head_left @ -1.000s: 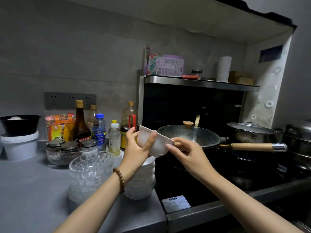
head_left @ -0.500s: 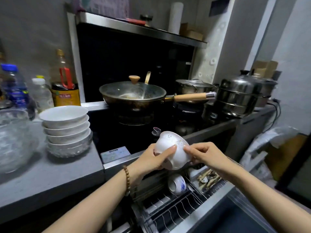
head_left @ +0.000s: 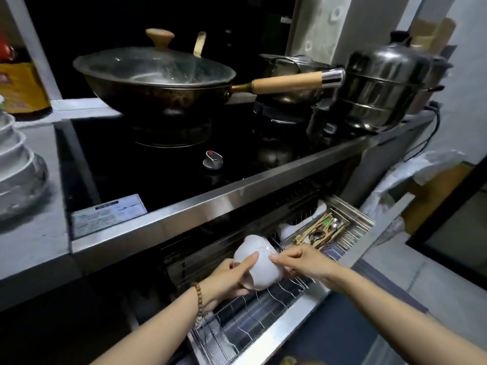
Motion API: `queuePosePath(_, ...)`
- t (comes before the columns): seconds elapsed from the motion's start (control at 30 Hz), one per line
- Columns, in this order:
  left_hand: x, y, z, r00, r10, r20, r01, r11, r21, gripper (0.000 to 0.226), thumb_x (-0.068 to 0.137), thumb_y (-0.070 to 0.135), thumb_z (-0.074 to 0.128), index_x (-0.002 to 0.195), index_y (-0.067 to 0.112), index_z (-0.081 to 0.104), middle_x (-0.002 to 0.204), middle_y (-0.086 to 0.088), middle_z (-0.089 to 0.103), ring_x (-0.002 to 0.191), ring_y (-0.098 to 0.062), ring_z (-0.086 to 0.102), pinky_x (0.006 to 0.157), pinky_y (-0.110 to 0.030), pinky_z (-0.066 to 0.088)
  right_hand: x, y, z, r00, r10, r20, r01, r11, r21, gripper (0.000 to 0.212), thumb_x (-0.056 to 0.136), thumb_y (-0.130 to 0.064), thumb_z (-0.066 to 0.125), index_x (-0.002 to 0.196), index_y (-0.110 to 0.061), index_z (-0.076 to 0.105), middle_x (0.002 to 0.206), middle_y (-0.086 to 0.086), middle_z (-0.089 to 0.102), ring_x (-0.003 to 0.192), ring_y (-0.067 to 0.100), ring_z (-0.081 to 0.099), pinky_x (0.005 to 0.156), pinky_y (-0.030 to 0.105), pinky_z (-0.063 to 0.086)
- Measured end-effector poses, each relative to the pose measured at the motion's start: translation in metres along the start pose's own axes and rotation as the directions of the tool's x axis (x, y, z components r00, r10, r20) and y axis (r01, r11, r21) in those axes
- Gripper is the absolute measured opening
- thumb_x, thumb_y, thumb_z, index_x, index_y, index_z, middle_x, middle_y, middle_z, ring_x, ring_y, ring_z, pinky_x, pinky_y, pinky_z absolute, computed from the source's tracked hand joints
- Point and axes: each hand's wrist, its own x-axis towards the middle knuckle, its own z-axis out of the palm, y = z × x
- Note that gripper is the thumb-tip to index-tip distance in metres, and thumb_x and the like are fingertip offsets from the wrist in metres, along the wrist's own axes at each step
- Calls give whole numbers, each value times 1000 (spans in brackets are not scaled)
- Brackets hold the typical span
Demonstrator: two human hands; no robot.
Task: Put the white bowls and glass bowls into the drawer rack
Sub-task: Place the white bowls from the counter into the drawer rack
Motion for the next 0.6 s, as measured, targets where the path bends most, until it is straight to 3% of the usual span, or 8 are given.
queuePosePath(0.1, 29, -17, -9, 998, -31, -50, 29, 999, -41, 78, 42, 67, 73, 91, 8, 59, 84, -7, 67, 69, -13, 67, 71, -26, 56, 31, 16, 2, 997, 77, 34, -77, 997, -2, 33, 86, -28, 65, 54, -22, 68, 52, -8, 56, 53, 3, 50, 56, 12, 42)
queuePosePath(0.17, 47, -27, -14, 992, -47, -115, 42, 998, -43, 81, 38, 67, 74, 93, 10, 58, 82, -9, 65, 69, -15, 64, 70, -27, 57, 52, 26, 0, 987, 147, 68, -147, 989, -2, 22, 87, -27, 64, 74, -11, 72, 48, -10, 60, 47, 1, 54, 53, 12, 45)
queuePosePath(0.23, 66, -35, -18, 985, -46, -164, 41, 998, -37, 72, 41, 66, 72, 87, 12, 60, 78, -7, 66, 64, -14, 64, 63, -26, 59, 74, 35, -3, 973, 216, 81, -215, 976, -9, 24, 88, -26, 64, 86, -3, 70, 47, -8, 63, 45, 1, 56, 52, 13, 48)
queuePosePath(0.37, 99, -51, -25, 978, -31, -207, 38, 999, 29, 51, 61, 63, 70, 69, 14, 62, 68, -7, 67, 68, -16, 65, 75, -29, 59, 109, 50, -6, 954, 278, 111, -278, 960, -18, 21, 89, -25, 62, 73, -11, 67, 51, -2, 63, 42, 3, 55, 52, 13, 49)
queuePosePath(0.43, 113, -57, -28, 973, -40, -228, 57, 996, 68, 49, 67, 64, 66, 64, 14, 63, 69, -9, 66, 66, -16, 64, 79, -29, 58, 120, 57, -8, 952, 291, 97, -292, 957, -5, 19, 88, -24, 63, 79, -9, 68, 61, 5, 63, 45, 4, 56, 52, 12, 50)
queuePosePath(0.5, 125, -61, -28, 966, -39, -257, 71, 991, 116, 50, 71, 66, 61, 55, 18, 58, 57, -4, 62, 52, -10, 59, 65, -20, 58, 128, 63, -9, 952, 298, 73, -300, 953, 31, 21, 87, -23, 65, 89, -3, 69, 72, 12, 62, 56, 10, 57, 55, 13, 50)
queuePosePath(0.57, 133, -64, -27, 955, -30, -296, 79, 984, 158, 54, 72, 68, 58, 49, 19, 54, 44, 3, 58, 38, -4, 53, 44, -10, 45, 134, 70, -8, 949, 310, 59, -314, 946, 80, 18, 85, -21, 67, 82, -4, 67, 77, 14, 62, 63, 15, 55, 57, 15, 50)
queuePosePath(0.6, 137, -66, -27, 950, -20, -311, 77, 982, 171, 55, 72, 69, 56, 49, 19, 54, 44, 2, 58, 38, -5, 53, 43, -10, 43, 138, 74, -8, 947, 319, 48, -322, 941, 101, 17, 84, -21, 68, 74, -6, 64, 75, 14, 61, 62, 16, 55, 56, 15, 50)
